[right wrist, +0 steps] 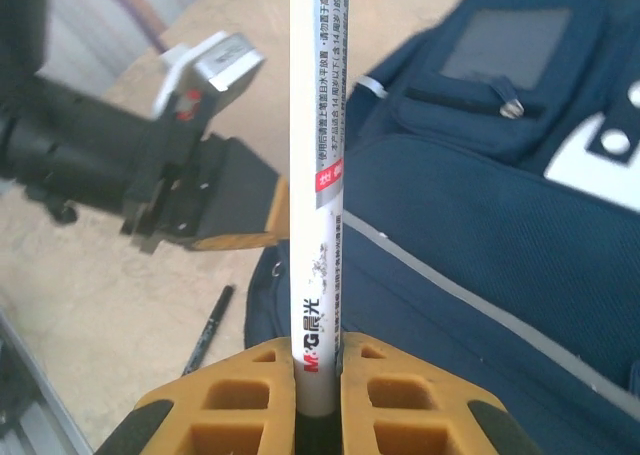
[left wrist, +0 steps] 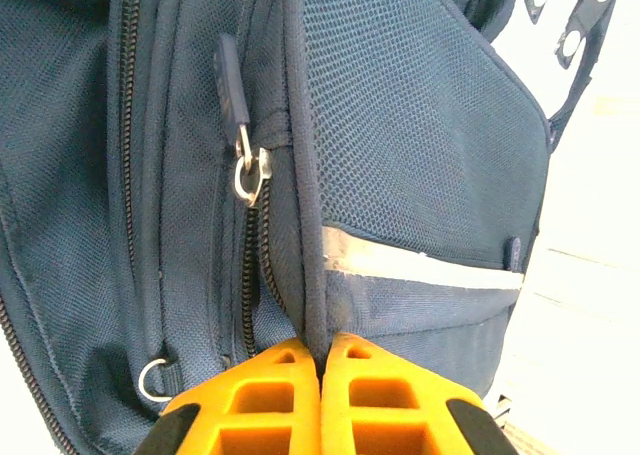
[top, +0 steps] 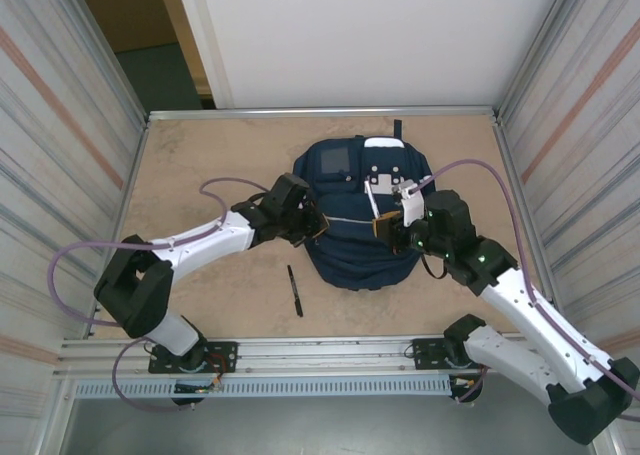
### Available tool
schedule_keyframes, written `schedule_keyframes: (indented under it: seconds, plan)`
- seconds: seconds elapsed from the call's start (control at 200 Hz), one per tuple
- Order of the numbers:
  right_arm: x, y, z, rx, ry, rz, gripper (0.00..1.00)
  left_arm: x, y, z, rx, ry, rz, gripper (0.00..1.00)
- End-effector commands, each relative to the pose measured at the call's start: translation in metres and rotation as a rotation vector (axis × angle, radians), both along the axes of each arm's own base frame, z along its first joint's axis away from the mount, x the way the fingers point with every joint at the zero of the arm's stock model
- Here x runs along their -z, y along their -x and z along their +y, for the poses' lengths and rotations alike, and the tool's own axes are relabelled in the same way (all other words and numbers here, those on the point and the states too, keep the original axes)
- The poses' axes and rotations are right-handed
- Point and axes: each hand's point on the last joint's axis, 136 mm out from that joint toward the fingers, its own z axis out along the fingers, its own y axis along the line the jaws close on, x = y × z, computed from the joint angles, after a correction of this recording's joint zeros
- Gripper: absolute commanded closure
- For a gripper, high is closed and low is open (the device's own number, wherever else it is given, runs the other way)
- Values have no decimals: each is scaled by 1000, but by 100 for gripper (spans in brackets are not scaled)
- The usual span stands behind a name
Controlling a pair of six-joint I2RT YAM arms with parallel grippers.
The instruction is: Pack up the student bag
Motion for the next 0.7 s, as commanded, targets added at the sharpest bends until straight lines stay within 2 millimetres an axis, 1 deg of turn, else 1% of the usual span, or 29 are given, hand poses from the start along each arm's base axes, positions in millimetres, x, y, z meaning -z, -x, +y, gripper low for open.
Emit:
schedule_keyframes:
  seconds: [0.0, 0.06, 0.115, 0.225, 0.261, 0.306, 0.356, 0.431, 0.466, 0.491, 0.501, 0.516, 0.551, 0.646, 0.697]
  plan:
    - [3, 15, 10, -148, 106, -110, 94, -34, -26, 3, -52, 36, -126, 100]
    - [9, 19, 14, -191, 168, -140, 94, -30, -27, 3, -55, 35, -127, 100]
    - [19, 27, 20, -266, 246, -174, 94, -25, -27, 3, -79, 49, -105, 100]
    - [38, 43, 31, -432, 380, -245, 94, -32, -26, 1, -112, 117, -98, 100]
    - [42, 49, 35, -492, 397, -261, 95, -35, -26, 2, -124, 128, -101, 100]
    - [46, 52, 38, -524, 401, -260, 95, -38, -25, 2, -136, 140, -94, 100]
    - [49, 49, 40, -536, 416, -270, 95, -41, -23, 1, -136, 162, -63, 100]
    - [60, 37, 37, -521, 502, -291, 96, -51, -19, -4, -121, 218, -20, 100]
    - [68, 31, 34, -513, 556, -289, 96, -55, -17, -5, -120, 239, -18, 100]
    - [71, 28, 31, -511, 589, -298, 97, -57, -16, -5, -121, 248, -18, 100]
    - [77, 26, 31, -518, 612, -284, 97, -58, -15, -5, -123, 251, -19, 100]
    - [80, 24, 30, -520, 633, -282, 97, -59, -15, -4, -125, 253, -19, 100]
    - [87, 23, 27, -529, 673, -266, 97, -60, -15, -2, -135, 254, -20, 100]
    - [93, 24, 20, -546, 758, -248, 96, -64, -17, 4, -147, 255, -21, 100]
    - [94, 15, 12, -495, 808, -250, 96, -70, -16, 2, -124, 267, -27, 100]
